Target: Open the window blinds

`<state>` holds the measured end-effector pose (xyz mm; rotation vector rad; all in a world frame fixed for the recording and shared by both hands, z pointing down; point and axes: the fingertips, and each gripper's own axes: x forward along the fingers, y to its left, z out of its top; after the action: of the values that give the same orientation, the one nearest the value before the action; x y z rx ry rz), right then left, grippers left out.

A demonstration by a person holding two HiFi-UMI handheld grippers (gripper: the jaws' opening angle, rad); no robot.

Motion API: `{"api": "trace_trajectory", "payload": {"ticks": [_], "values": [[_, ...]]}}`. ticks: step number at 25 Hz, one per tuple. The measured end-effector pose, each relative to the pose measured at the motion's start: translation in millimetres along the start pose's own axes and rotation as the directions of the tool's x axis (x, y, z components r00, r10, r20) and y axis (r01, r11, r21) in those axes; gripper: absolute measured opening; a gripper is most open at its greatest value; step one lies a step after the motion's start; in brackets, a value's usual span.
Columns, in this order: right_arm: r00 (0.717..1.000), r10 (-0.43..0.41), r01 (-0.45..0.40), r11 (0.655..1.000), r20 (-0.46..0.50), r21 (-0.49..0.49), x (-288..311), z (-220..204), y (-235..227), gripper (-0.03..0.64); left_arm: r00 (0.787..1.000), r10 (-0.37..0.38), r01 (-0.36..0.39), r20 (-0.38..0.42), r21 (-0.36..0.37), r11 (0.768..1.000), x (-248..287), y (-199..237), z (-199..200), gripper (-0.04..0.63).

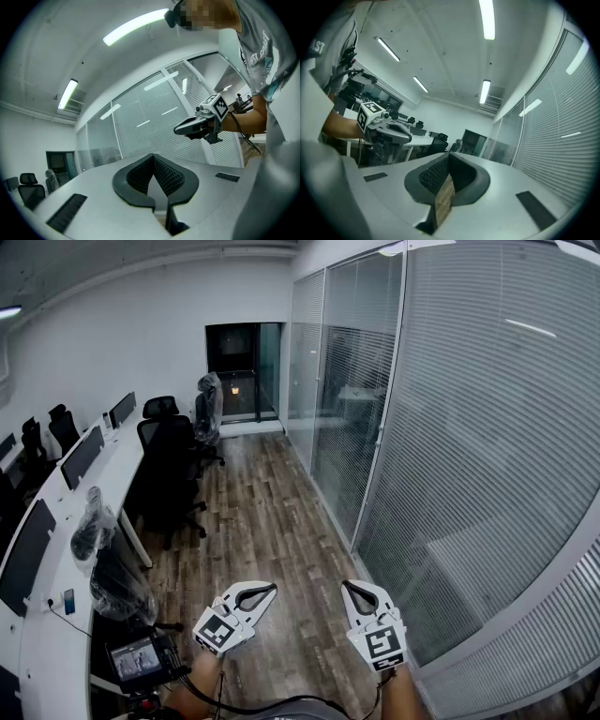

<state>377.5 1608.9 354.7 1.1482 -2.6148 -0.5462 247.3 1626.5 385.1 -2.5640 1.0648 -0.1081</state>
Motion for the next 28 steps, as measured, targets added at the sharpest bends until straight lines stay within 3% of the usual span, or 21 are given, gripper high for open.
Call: {"api": "trace_trajectory", "payload": {"ticks": [4, 7, 12, 23, 28], "values": [[1.000, -0.002, 0.002, 1.000, -0.002, 0.001, 8.4, -3.7, -5.4, 0.002, 1.000, 0.016, -0.016, 0.001, -0.023, 1.000, 6.1, 6.0, -7.5, 0.003], [1.000, -0.003, 0.003, 1.000, -0.001, 0.001, 13.5, -6.6, -5.1, 0.002, 1.000, -0.002, 0.002, -0.015, 0.014, 1.000, 6.6, 8.5, -16.3, 0.003], [1.000, -0.010, 0.010, 1.000, 0.007, -0.009, 22.4, -6.4, -7.5, 0.002, 1.000, -0.003, 0.003, -0.012, 0.006, 1.000, 8.0, 16.9, -19.0, 0.003], [0.975, -0.011, 0.030, 0.996, 0.221, -0.085, 58.0, 31.0, 10.7, 0.002, 1.000, 0.007, -0.006, -0.006, 0.041, 0.999, -6.8, 61.6, -39.2, 0.003], [0.976, -0.025, 0.045, 0.995, 0.215, -0.091, 87.7, 33.2, 15.4, 0.002, 1.000, 0.012, -0.013, 0.027, 0.038, 0.999, -12.6, 89.3, -46.3, 0.003]]}}
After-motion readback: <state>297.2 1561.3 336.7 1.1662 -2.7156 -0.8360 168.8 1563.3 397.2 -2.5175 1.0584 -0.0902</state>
